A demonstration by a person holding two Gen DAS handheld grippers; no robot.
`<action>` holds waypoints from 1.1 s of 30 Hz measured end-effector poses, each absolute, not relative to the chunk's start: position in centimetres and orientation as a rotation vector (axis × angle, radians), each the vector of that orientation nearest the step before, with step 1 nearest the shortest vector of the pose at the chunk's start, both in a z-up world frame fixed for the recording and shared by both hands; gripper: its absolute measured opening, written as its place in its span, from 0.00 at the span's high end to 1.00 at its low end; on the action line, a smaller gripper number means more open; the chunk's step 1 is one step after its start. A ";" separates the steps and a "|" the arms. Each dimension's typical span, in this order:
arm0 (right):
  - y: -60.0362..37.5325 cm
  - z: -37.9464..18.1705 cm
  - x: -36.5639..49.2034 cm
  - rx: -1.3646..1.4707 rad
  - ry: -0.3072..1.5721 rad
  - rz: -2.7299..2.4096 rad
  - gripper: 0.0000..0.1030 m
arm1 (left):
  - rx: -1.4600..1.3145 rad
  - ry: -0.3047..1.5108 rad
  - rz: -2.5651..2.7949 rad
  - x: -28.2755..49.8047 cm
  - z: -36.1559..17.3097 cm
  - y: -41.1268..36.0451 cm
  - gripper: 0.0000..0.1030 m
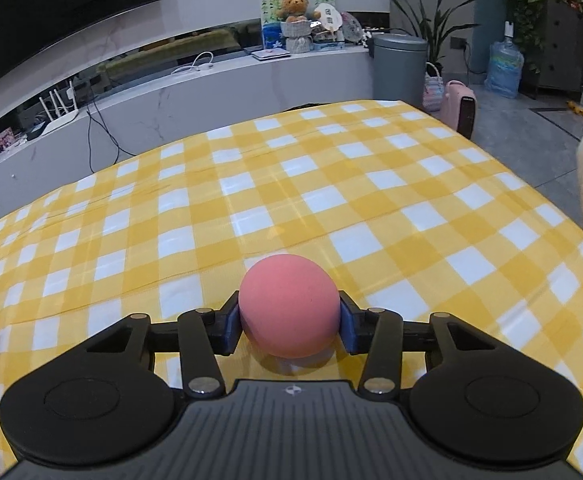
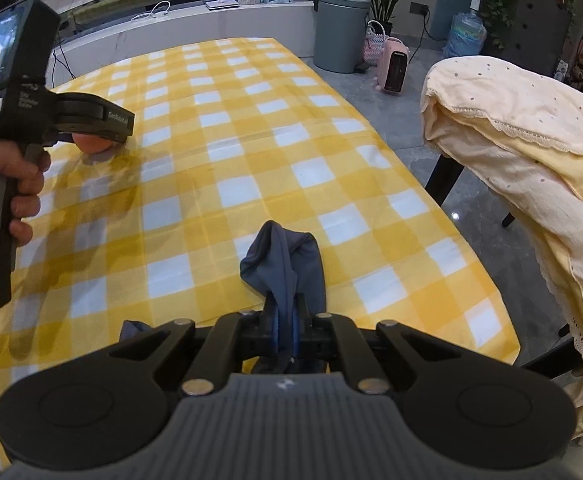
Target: Organize soft objects
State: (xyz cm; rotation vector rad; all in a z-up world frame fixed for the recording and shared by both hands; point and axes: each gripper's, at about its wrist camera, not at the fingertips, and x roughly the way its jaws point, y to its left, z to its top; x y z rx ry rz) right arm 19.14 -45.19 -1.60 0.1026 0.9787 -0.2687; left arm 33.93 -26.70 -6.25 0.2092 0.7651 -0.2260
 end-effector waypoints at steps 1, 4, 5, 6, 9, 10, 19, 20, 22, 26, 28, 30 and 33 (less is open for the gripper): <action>-45.2 -1.6 19.1 0.110 0.977 -0.267 0.97 | 0.209 0.765 -0.234 33.7 -6.1 -26.8 0.49; -45.5 -1.7 19.0 0.157 0.971 -0.264 0.97 | 0.203 0.753 -0.236 32.8 -5.2 -26.7 0.49; -45.5 -1.8 19.0 0.168 0.971 -0.262 0.97 | 0.204 0.747 -0.235 32.4 -4.8 -26.6 0.49; -45.5 -1.9 19.1 0.173 0.971 -0.257 0.97 | 0.204 0.742 -0.236 31.9 -4.3 -26.5 0.49; -45.6 -2.0 19.1 0.215 0.957 -0.252 0.97 | 0.195 0.747 -0.252 30.5 -2.8 -26.1 0.49; -45.7 -2.1 19.1 0.245 0.947 -0.244 0.97 | 0.195 0.754 -0.262 29.9 -2.2 -25.9 0.49; -45.3 -2.5 18.3 0.337 0.897 -0.150 0.87 | 0.069 0.804 -0.318 23.7 1.5 -21.2 0.49; -45.2 -2.5 18.2 0.347 0.890 -0.123 0.64 | 0.071 0.805 -0.329 22.8 1.6 -20.5 0.49; -45.1 -2.2 18.2 0.372 0.892 -0.069 0.15 | 0.072 0.812 -0.354 21.2 1.6 -19.3 0.49; -43.0 -1.7 18.7 0.249 0.946 0.028 0.03 | 0.070 0.838 -0.407 18.7 1.7 -17.2 0.49; -42.1 -1.8 19.1 0.199 0.985 0.068 0.03 | 0.074 0.839 -0.427 17.9 1.9 -16.1 0.49; -41.6 -2.0 19.7 0.141 1.029 0.097 0.03 | 0.081 0.836 -0.438 17.3 2.2 -15.3 0.49; -40.7 -2.1 20.3 -0.026 1.074 0.206 0.03 | 0.100 0.823 -0.462 16.6 2.7 -14.5 0.49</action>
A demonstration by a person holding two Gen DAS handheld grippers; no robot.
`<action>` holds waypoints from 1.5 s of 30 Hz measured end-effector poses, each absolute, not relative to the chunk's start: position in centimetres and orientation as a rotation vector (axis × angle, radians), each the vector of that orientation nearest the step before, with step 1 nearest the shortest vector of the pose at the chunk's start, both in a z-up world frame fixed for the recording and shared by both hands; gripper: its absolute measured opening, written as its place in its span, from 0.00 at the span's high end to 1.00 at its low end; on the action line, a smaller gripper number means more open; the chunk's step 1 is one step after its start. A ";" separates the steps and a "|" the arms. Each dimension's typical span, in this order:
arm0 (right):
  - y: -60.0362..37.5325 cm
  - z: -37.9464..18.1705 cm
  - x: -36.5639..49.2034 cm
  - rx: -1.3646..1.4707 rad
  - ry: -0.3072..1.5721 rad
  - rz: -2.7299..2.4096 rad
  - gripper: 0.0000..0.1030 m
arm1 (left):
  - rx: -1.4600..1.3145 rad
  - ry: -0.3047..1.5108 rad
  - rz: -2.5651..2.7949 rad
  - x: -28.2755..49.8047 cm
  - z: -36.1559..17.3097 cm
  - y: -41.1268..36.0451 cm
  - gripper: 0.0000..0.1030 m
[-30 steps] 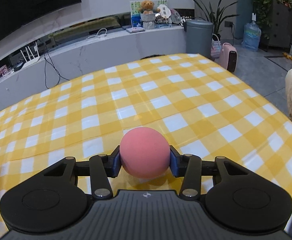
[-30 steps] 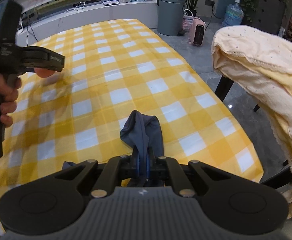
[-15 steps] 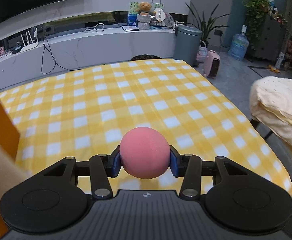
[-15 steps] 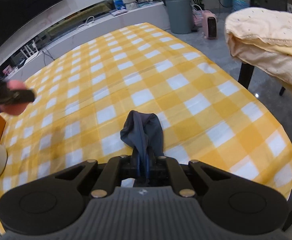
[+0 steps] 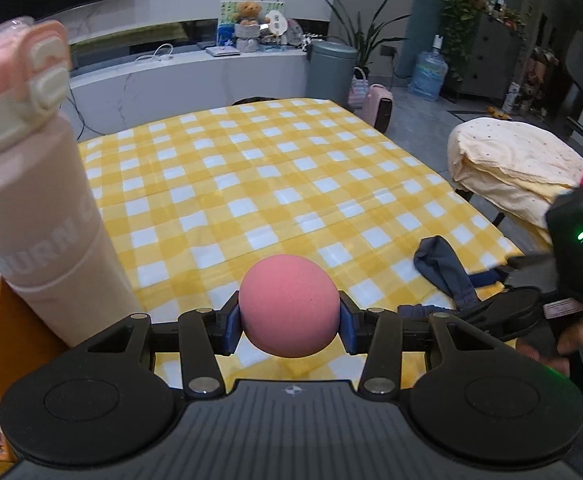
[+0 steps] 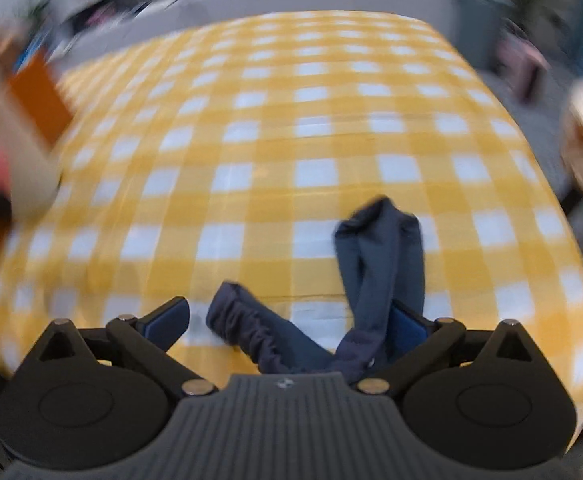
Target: Organize soft objects
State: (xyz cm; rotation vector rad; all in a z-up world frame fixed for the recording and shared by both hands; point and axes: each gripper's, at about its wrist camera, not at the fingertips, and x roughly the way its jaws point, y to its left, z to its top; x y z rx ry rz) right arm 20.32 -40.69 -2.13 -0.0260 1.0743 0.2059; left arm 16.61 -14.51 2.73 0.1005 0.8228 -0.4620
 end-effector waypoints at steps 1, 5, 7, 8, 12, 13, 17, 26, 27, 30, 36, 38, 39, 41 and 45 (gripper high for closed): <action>-40.0 -2.4 20.4 -0.126 1.103 0.256 0.03 | 0.102 0.818 -0.469 16.3 2.8 -14.3 0.49; -40.4 -2.7 21.5 -0.186 1.159 0.282 0.04 | 0.101 0.808 -0.492 15.8 3.2 -13.8 0.49; -40.7 -2.6 21.9 -0.198 1.156 0.278 0.09 | 0.095 0.805 -0.500 15.8 3.3 -13.8 0.49; -40.9 -2.5 22.0 -0.183 1.148 0.290 0.16 | 0.091 0.805 -0.503 15.7 3.3 -13.7 0.49; -41.6 -2.0 22.1 -0.152 1.113 0.231 0.48 | 0.083 0.807 -0.512 15.6 3.4 -13.8 0.49; -41.7 -1.9 22.1 -0.146 1.113 0.217 0.59 | 0.086 0.807 -0.514 15.6 3.4 -13.7 0.49; -42.3 -1.6 22.5 -0.113 1.119 0.138 0.86 | 0.099 0.808 -0.517 15.4 3.5 -13.8 0.49; -41.8 -0.2 23.2 -0.075 1.133 0.041 0.91 | 0.117 0.881 -0.518 16.6 3.6 -15.0 0.50; -42.0 0.3 23.3 -0.061 1.126 0.026 0.91 | 0.116 0.908 -0.515 17.0 3.8 -15.2 0.50; -42.6 2.1 24.1 -0.009 1.104 -0.001 0.91 | 0.069 1.000 -0.533 18.4 4.7 -15.7 0.50; -43.5 5.6 26.9 0.130 1.083 -0.070 0.91 | 0.060 1.051 -0.549 21.5 9.0 -17.4 0.50; -43.3 6.5 28.2 0.174 1.075 -0.097 0.90 | 0.028 1.093 -0.560 23.0 10.4 -17.6 0.50; -43.2 7.0 28.9 0.192 1.068 -0.101 0.90 | 0.016 1.109 -0.556 23.8 11.3 -17.7 0.50; -42.4 7.5 30.2 0.208 1.066 -0.105 0.90 | 0.013 1.124 -0.534 25.2 12.6 -17.8 0.50; -40.3 8.6 32.8 0.238 1.079 -0.117 0.90 | -0.045 1.184 -0.491 28.6 15.0 -17.3 0.50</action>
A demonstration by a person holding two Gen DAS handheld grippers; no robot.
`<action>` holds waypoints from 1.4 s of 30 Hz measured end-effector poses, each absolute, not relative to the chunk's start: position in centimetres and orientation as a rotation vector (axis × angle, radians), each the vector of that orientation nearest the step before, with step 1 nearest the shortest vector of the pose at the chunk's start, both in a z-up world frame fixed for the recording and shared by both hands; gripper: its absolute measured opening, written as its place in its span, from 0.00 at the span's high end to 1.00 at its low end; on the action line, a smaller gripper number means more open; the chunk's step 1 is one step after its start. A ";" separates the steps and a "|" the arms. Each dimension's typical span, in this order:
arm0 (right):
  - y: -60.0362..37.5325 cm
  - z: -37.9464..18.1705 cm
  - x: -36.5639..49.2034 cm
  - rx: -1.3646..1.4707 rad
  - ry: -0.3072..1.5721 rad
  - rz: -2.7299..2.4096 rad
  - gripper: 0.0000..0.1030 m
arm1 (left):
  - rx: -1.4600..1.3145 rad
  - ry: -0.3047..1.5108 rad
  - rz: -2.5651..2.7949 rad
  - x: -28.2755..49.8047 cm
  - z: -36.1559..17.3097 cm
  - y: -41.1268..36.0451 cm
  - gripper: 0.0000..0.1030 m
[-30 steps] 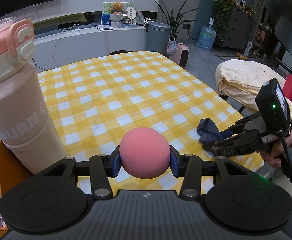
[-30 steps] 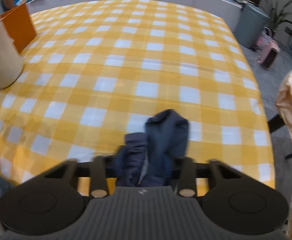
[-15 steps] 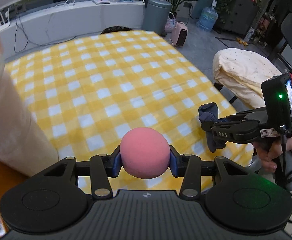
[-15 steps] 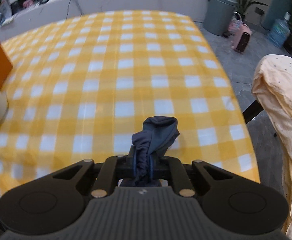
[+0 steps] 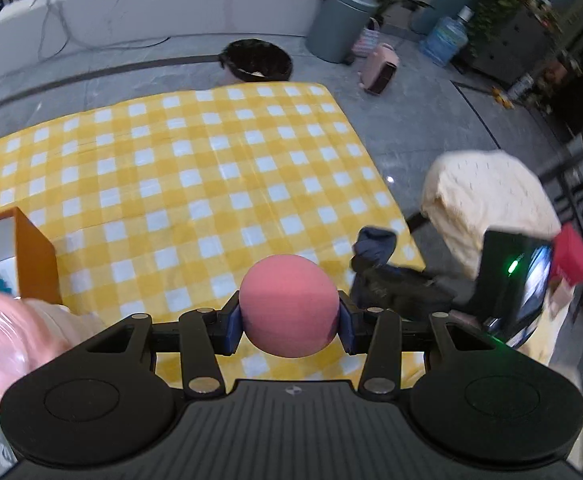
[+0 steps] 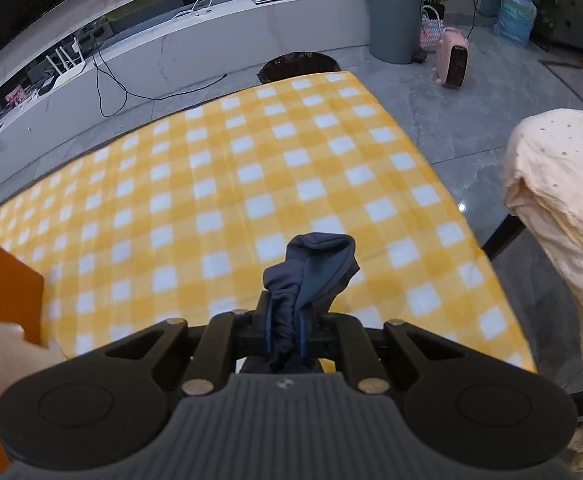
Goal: Organize soft objects
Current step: 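Carry the pink ball and navy strap with both tools over the orange box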
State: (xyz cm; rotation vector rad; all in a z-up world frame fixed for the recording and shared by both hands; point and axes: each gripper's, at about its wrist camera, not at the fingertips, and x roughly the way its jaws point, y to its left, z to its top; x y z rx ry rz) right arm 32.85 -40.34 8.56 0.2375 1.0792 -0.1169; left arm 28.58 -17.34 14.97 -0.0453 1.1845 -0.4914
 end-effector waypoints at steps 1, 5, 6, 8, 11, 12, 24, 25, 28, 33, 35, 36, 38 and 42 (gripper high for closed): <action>-39.9 8.7 33.5 0.251 1.085 -0.118 0.90 | -0.066 1.198 -0.481 29.5 15.6 -17.1 0.50; -38.0 9.2 36.1 0.317 1.108 -0.138 0.90 | -0.105 1.192 -0.394 32.6 17.7 -15.5 0.50; -37.6 9.4 36.7 0.344 1.109 -0.145 0.90 | -0.111 1.191 -0.374 33.2 18.0 -15.0 0.50; -36.6 10.0 37.7 0.397 1.096 -0.149 0.90 | -0.139 1.198 -0.333 34.4 18.5 -13.7 0.50; -34.7 11.2 38.8 0.399 1.047 -0.145 0.90 | -0.178 1.210 -0.300 36.0 18.6 -11.7 0.50; -33.9 11.5 39.3 0.394 1.041 -0.133 0.90 | -0.181 1.209 -0.289 36.5 18.7 -10.9 0.50; -21.3 17.0 42.4 0.299 0.950 0.125 0.90 | -0.276 1.174 -0.125 40.0 17.8 2.0 0.50; -19.9 17.7 42.2 0.282 0.939 0.161 0.90 | -0.276 1.170 -0.116 39.9 17.5 3.0 0.50; -15.9 19.8 41.5 0.213 0.908 0.265 0.90 | -0.256 1.155 -0.105 39.1 16.8 5.8 0.50; -9.4 21.3 38.6 0.078 0.924 0.458 0.90 | -0.182 1.096 -0.050 37.6 15.5 9.5 0.50; -6.7 20.9 37.3 -0.005 0.958 0.491 0.90 | -0.149 1.084 -0.059 37.2 14.8 10.2 0.50; -5.5 20.5 36.7 -0.040 0.976 0.507 0.90 | -0.136 1.088 -0.063 37.1 14.0 10.6 0.50; -3.5 19.5 36.0 -0.105 0.990 0.518 0.90 | -0.123 1.108 -0.063 37.0 12.5 11.5 0.50; -0.9 16.6 35.8 -0.223 1.004 0.492 0.90 | -0.089 1.139 -0.052 36.8 9.1 11.9 0.50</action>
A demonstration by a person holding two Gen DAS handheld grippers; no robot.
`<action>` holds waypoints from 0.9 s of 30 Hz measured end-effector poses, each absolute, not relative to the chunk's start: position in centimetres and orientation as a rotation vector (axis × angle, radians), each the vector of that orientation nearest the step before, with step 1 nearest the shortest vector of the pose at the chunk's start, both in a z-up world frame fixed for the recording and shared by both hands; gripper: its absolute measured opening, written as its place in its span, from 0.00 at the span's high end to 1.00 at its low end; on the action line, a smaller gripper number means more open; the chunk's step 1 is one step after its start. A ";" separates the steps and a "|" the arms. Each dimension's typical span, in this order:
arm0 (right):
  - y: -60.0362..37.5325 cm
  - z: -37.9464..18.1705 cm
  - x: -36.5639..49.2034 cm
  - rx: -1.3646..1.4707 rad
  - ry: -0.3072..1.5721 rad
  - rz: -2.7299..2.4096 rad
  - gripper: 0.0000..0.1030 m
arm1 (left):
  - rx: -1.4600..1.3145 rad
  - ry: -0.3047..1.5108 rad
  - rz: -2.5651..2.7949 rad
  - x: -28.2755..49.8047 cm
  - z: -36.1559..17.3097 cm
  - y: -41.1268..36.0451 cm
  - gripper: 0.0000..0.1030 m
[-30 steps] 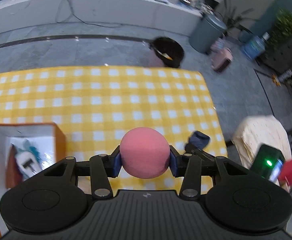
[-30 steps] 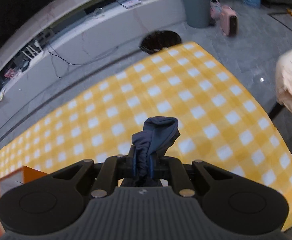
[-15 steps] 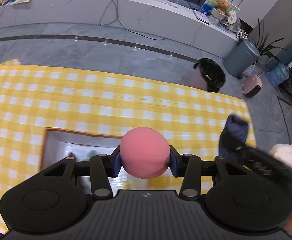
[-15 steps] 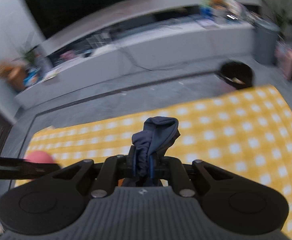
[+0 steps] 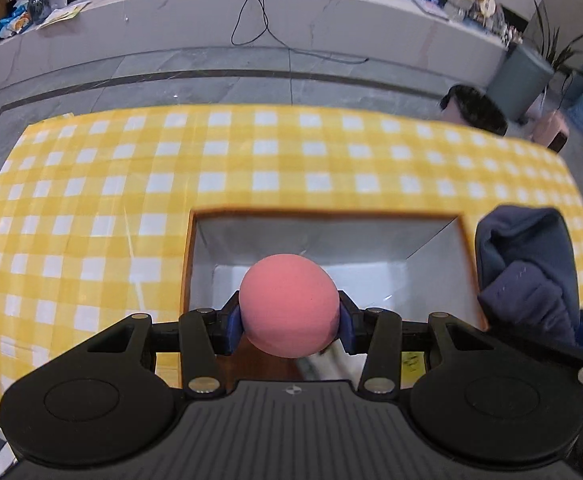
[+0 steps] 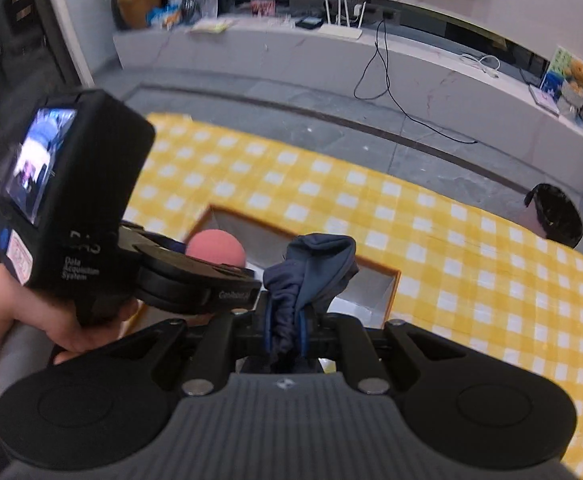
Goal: Organize soft objects
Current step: 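Carry the pink ball and navy strap with both tools over the orange box, then open both tools to drop the ball and strap into the box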
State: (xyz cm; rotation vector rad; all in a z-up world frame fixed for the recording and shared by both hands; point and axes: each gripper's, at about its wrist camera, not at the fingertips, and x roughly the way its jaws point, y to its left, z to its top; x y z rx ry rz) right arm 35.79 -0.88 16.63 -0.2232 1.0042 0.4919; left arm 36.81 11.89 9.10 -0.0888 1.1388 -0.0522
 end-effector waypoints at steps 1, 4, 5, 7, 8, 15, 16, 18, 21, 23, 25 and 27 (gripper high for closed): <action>-0.4 16.0 35.8 -0.248 1.009 0.482 0.90 | -0.076 1.142 -0.050 36.7 8.4 11.9 0.50; -0.1 14.0 36.3 -0.297 1.026 0.458 0.90 | -0.049 1.143 -0.039 36.6 6.9 12.3 0.50; 0.1 13.5 36.5 -0.301 1.036 0.450 0.90 | -0.034 1.140 -0.039 36.7 6.6 12.2 0.50; 0.2 12.6 37.0 -0.295 1.056 0.437 0.90 | 0.004 1.135 -0.035 36.4 6.1 12.0 0.49; 0.3 12.2 37.2 -0.296 1.061 0.432 0.90 | 0.025 1.132 -0.030 36.2 5.9 12.2 0.48; 1.6 10.7 37.6 -0.335 1.048 0.440 0.90 | 0.187 1.026 0.014 34.9 5.7 11.5 0.31; 1.8 10.7 37.2 -0.351 1.043 0.433 0.90 | 0.188 0.991 0.013 34.7 5.8 11.6 0.28; 2.2 10.4 37.3 -0.372 1.041 0.418 0.90 | 0.169 0.947 -0.010 34.5 6.1 12.0 0.19; 2.4 10.2 37.3 -0.359 1.046 0.401 0.90 | 0.123 0.932 -0.044 34.4 6.6 12.7 0.11; 2.6 10.0 37.3 -0.361 1.040 0.391 0.90 | 0.121 0.883 -0.029 34.1 7.4 12.8 0.07; 3.0 9.8 37.4 -0.371 1.033 0.384 0.90 | 0.133 0.833 -0.030 33.9 8.0 12.7 0.06; 3.4 9.2 37.7 -0.381 1.024 0.377 0.89 | 0.141 0.817 -0.033 33.8 8.6 12.7 0.06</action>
